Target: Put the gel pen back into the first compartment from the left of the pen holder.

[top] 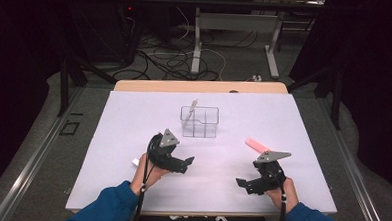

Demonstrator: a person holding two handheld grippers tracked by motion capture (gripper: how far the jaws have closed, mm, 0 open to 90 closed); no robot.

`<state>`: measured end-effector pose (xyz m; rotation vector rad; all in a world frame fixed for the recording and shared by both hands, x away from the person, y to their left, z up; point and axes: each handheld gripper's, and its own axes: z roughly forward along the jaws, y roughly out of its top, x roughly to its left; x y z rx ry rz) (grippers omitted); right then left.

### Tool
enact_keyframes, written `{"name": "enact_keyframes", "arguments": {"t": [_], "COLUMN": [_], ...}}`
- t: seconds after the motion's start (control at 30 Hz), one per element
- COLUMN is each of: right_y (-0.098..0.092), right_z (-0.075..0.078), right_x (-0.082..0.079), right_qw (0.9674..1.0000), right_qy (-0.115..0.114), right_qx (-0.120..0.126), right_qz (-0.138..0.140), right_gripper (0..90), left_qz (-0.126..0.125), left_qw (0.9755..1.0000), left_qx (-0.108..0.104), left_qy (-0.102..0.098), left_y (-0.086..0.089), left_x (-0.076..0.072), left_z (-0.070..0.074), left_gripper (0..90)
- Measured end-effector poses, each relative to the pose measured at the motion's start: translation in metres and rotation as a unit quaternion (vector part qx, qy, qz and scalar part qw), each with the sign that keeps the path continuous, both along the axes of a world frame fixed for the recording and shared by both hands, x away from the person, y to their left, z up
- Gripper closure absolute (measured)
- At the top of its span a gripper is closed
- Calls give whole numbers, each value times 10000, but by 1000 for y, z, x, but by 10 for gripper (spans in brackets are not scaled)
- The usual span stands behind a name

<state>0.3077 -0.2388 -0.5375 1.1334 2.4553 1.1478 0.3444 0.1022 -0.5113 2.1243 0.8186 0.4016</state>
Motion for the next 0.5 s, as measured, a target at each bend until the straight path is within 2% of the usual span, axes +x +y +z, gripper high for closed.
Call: {"name": "enact_keyframes", "arguments": {"t": [0.07, 0.13, 0.2, 0.23, 0.3, 0.43, 0.47, 0.5], "right_y": [0, 0, -1, -2, -4, -5, -5, -5], "right_z": [0, 0, 0, 1, 0, 0, 2, 1], "right_x": [0, 0, 0, -1, -1, -1, -1, -1], "right_qw": [10000, 10000, 10000, 10000, 10000, 9999, 9999, 9999], "right_qy": [-11, -34, -46, 33, -32, -8, 39, 23], "right_qx": [3, 23, 21, -22, 54, 99, 34, 96], "right_qz": [-4, -15, -15, -18, -70, -104, -97, -104], "right_gripper": [49, 49, 49, 49, 49, 49, 49, 49], "left_qz": [-68, -26, -38, -57, -51, -127, -156, -142], "left_qw": [9999, 10000, 9999, 10000, 9999, 9997, 9997, 9997], "left_qx": [72, -4, 36, 17, -37, 5, 29, 25], "left_qy": [39, 61, 95, 69, 122, 193, 169, 181], "left_y": [1, 2, 3, 4, 5, 6, 6, 6], "left_x": [-3, -6, -9, -9, -13, -21, -22, -24], "left_z": [-1, -3, -4, -5, -6, -9, -9, -10], "left_gripper": [16, 5, 1, 1, 1, 0, 0, 0]}}
